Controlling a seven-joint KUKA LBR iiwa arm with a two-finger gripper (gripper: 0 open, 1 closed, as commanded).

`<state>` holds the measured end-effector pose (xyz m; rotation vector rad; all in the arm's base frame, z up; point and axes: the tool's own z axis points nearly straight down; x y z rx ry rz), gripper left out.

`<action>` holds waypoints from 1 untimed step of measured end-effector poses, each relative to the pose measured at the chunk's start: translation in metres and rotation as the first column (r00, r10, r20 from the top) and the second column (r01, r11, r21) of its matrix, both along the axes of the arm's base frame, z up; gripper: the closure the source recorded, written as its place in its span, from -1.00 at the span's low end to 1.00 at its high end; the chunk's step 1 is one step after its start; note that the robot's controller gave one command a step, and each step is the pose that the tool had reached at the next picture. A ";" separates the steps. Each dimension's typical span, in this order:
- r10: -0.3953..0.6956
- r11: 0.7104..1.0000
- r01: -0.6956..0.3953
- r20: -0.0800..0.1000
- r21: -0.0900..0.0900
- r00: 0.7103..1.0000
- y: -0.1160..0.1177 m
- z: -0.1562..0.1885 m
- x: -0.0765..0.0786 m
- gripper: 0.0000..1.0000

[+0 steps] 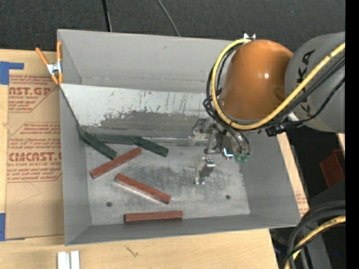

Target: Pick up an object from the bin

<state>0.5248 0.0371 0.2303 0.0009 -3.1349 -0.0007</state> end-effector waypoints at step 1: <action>0.000 1.000 0.000 0.008 0.000 1.000 0.000 0.004 0.002 -1.00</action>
Offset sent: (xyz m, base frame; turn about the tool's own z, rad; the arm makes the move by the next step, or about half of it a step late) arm -0.0236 -0.0015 -0.1512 -0.0382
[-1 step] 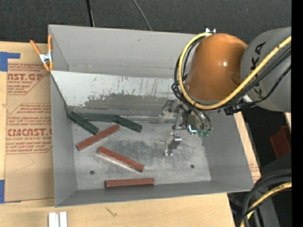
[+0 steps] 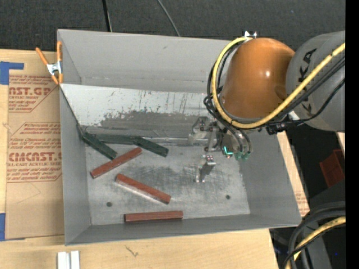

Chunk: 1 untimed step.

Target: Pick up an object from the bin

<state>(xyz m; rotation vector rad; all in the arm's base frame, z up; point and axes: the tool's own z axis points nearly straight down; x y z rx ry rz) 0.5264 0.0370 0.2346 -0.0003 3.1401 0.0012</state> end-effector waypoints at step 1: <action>0.013 1.000 -0.013 0.006 0.000 1.000 0.000 -0.054 -0.008 -1.00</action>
Offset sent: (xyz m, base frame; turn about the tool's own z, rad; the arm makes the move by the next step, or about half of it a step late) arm -0.0098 0.0286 -0.1124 0.0482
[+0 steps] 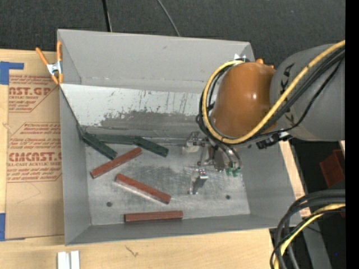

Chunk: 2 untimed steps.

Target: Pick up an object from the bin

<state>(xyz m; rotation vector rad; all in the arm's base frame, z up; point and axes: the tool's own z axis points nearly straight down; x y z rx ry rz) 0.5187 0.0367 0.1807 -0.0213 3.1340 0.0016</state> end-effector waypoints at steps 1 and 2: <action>-0.055 0.998 0.055 -0.005 -0.001 0.998 0.021 -0.049 -0.002 -1.00; 0.041 0.999 -0.041 0.003 0.001 0.999 0.035 -0.105 -0.014 1.00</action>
Offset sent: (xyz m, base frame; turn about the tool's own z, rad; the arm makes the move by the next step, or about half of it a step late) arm -0.0181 0.0344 -0.1107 -0.0417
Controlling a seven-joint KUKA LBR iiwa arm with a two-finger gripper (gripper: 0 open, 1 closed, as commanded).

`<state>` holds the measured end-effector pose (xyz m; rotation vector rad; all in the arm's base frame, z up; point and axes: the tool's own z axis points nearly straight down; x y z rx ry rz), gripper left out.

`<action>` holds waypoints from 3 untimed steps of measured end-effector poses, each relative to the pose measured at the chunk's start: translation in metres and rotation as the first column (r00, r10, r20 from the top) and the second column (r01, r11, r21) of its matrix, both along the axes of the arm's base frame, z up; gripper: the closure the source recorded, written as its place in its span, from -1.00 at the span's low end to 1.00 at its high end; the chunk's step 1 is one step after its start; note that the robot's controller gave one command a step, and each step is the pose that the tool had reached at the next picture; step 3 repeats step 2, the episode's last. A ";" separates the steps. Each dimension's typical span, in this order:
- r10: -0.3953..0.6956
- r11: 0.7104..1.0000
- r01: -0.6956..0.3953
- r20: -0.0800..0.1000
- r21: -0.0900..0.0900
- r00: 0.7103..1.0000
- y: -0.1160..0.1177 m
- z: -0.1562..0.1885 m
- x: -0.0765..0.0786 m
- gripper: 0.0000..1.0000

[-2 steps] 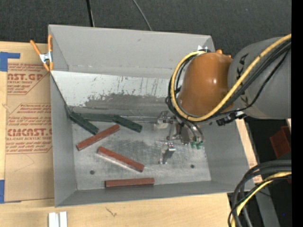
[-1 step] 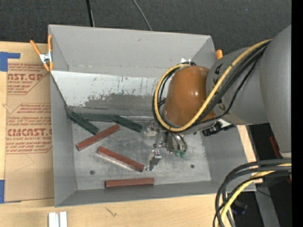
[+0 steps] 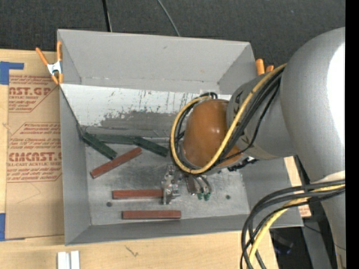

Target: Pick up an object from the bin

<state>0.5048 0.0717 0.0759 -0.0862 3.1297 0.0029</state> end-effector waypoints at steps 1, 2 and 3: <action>0.000 1.000 0.000 0.000 0.000 1.000 0.000 0.000 0.000 1.00; 0.054 0.999 -0.054 -0.008 -0.002 0.999 -0.004 0.141 -0.013 1.00; 0.054 0.999 -0.054 -0.008 -0.002 0.999 -0.004 0.141 -0.013 1.00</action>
Offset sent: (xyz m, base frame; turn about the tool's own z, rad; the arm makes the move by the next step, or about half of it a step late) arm -0.0139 -0.0050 0.1408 -0.0532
